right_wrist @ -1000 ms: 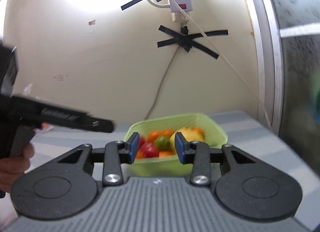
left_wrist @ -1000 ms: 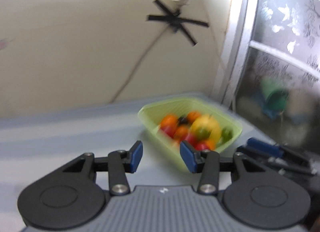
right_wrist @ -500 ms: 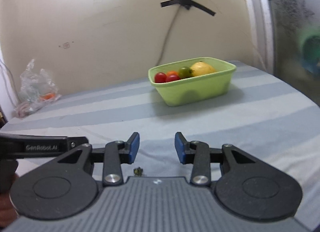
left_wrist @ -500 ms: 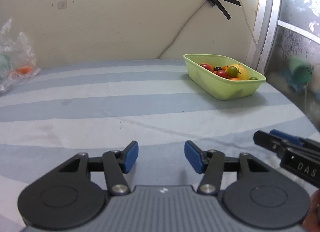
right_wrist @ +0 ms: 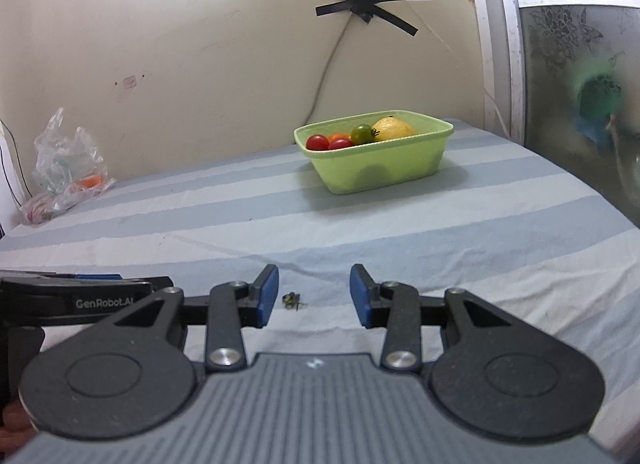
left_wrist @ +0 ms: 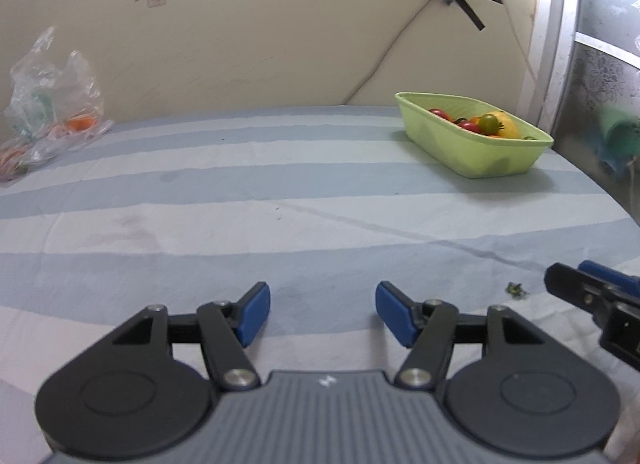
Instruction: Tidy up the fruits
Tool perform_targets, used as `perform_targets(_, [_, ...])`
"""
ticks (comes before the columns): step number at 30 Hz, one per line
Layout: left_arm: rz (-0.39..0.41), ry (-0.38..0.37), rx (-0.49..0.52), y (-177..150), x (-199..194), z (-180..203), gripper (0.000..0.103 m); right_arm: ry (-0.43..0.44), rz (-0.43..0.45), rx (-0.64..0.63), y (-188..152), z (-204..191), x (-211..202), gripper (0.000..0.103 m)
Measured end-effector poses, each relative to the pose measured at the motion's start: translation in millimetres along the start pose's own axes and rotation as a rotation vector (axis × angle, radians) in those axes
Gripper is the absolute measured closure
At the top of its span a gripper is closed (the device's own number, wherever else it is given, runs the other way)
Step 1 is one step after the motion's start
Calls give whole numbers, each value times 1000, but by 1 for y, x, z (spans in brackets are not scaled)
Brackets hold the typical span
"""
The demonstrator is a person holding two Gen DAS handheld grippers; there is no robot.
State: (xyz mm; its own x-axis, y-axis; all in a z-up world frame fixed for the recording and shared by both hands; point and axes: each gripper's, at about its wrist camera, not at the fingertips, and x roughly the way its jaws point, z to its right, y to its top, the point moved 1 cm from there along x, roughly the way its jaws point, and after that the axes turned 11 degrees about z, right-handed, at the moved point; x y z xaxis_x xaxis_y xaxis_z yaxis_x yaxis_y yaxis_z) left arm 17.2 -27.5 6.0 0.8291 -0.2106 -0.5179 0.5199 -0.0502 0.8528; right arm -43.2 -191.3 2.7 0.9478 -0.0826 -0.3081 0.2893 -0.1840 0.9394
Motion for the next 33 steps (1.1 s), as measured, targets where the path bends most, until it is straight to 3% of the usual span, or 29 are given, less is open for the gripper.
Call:
perform_targets(10, [20, 40, 19, -6, -1, -6, 40, -27, 79, -21, 12, 0, 6, 59])
perform_targets(13, [25, 42, 12, -5, 0, -9, 39, -37, 153, -37, 25, 0, 17, 49])
perform_targets(17, [45, 74, -5, -4, 2, -18, 39, -67, 258, -104, 44, -7, 47, 47])
perform_targets(21, [58, 94, -26, -2, 2, -28, 39, -73, 242, -196, 53, -13, 87, 47])
perform_targets(25, [83, 118, -47, -3, 3, -37, 24, 9, 198, -288, 48, -23, 108, 47])
perform_targets(30, [107, 110, -104, -2, 5, -47, 24, 137, 199, -350, 42, -41, 118, 47])
perform_targets(33, [114, 101, -139, -2, 4, -53, 24, 207, 189, -310, 43, -46, 120, 47])
